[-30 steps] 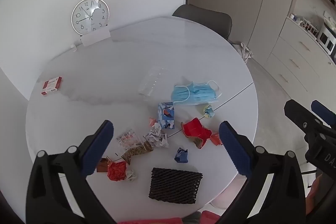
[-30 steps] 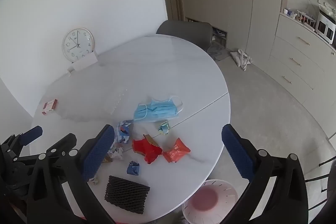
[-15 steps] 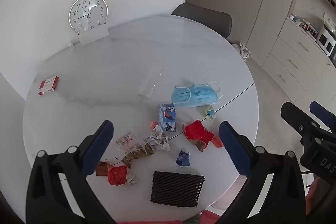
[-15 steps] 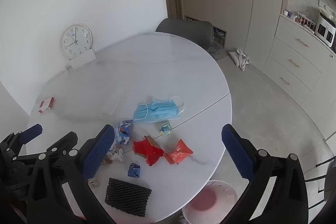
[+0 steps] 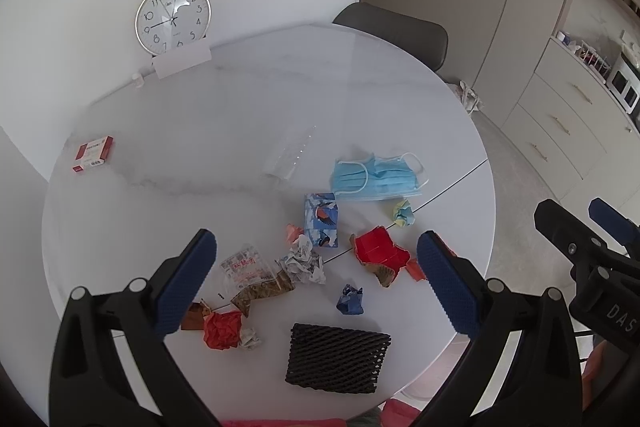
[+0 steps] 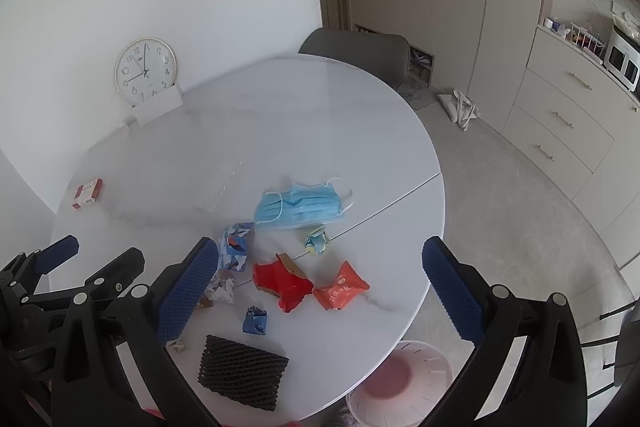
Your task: Collect trash
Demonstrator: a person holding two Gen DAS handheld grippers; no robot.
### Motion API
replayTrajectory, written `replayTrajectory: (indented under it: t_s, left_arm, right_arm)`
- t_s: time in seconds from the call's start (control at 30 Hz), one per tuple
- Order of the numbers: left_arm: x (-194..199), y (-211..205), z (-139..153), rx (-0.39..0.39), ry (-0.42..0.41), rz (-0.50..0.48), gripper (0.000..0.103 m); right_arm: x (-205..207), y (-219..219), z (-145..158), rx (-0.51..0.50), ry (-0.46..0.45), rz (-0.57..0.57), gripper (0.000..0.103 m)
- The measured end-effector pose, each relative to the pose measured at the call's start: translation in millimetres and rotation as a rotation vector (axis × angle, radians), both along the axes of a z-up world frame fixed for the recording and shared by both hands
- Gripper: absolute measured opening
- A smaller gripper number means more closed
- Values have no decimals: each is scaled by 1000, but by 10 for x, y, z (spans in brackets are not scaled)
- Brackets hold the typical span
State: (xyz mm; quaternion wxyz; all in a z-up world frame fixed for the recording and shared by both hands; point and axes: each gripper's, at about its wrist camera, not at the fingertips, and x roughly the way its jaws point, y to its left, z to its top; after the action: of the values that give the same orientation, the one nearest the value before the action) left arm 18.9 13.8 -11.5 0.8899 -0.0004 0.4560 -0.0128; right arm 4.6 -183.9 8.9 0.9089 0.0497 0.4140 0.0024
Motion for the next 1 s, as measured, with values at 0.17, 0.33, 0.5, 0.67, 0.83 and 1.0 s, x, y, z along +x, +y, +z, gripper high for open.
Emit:
replayTrajectory:
  t_s: [0.17, 0.33, 0.5, 0.67, 0.83, 1.0]
  left_arm:
    - [0, 35, 0, -2, 1, -3, 96]
    - [-1, 36, -15, -1, 4, -2, 96]
    - [-10, 52, -24, -5, 8, 0, 96]
    - [-6, 60, -27, -3, 9, -1, 96]
    - [-15, 69, -30, -5, 8, 1, 96]
    - [-17, 69, -36, -4, 8, 0, 96]
  right_arm:
    - [-18, 6, -2, -2, 0, 0, 101]
    - [-15, 14, 2, -5, 1, 1, 101]
    - [-13, 28, -23, -6, 7, 4, 101]
    - [-22, 29, -25, -9, 3, 8, 101]
    - [-33, 26, -33, -8, 6, 7, 101]
    - [-39, 30, -30, -11, 7, 10, 101]
